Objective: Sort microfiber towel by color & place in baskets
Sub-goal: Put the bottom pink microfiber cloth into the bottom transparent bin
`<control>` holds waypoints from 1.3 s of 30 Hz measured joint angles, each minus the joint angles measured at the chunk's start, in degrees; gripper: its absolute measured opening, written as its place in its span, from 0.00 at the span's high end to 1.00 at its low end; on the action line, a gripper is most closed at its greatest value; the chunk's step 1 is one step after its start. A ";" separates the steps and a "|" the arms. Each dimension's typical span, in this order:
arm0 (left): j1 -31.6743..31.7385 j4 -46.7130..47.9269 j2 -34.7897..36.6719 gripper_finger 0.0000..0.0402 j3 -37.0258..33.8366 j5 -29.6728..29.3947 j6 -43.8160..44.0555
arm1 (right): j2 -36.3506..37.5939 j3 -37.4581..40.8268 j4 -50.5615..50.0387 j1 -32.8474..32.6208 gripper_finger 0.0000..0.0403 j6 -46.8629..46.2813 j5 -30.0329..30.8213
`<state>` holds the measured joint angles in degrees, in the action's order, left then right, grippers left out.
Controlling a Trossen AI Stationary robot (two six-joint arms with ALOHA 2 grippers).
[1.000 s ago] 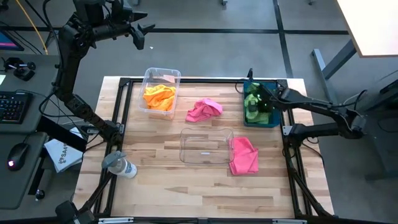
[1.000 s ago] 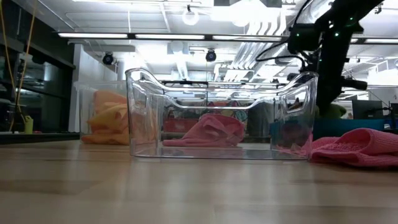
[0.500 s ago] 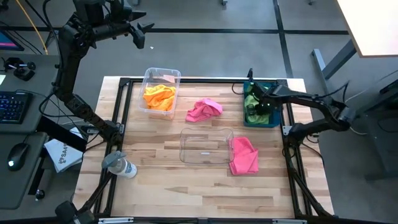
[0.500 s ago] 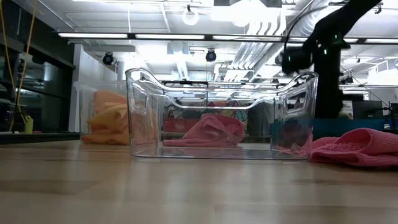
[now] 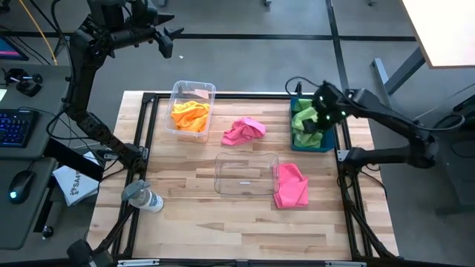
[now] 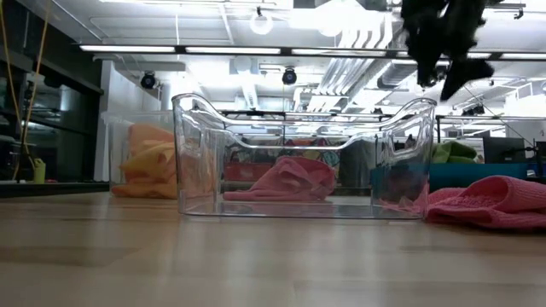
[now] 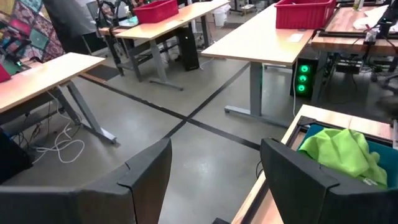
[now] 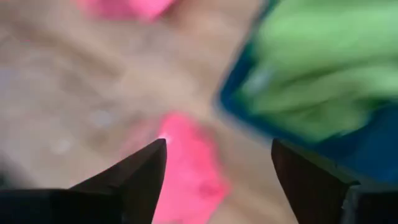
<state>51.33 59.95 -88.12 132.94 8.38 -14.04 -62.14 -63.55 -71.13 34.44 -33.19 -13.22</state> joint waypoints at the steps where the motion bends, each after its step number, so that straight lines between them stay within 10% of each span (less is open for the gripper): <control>1: 0.00 0.35 0.00 0.42 0.00 0.04 -0.02 | 1.02 0.03 -0.26 -2.57 0.28 -2.14 -1.94; 13: -6.16 0.37 -2.25 0.42 0.07 14.88 10.01 | -0.59 22.34 22.48 -38.43 0.27 -32.08 11.23; 28: -43.06 -9.41 -10.93 0.42 -0.02 1.75 25.93 | -18.85 31.74 41.16 -53.46 0.29 -33.46 23.20; 31: -49.42 -10.50 -10.99 0.42 -0.02 -2.04 28.63 | -20.71 31.22 39.62 -56.20 0.41 -32.75 25.60; 36: -58.38 -10.97 -9.60 0.42 -0.04 -1.55 22.40 | -17.67 29.37 31.34 -60.37 0.92 -29.70 20.64; 39: -60.77 -10.64 -8.50 0.42 -0.02 -4.79 18.84 | -11.86 27.00 18.97 -61.76 0.94 -30.18 18.16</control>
<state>-9.44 49.30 -96.62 132.92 3.60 4.80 -74.00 -36.54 -52.16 -27.32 -63.36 4.94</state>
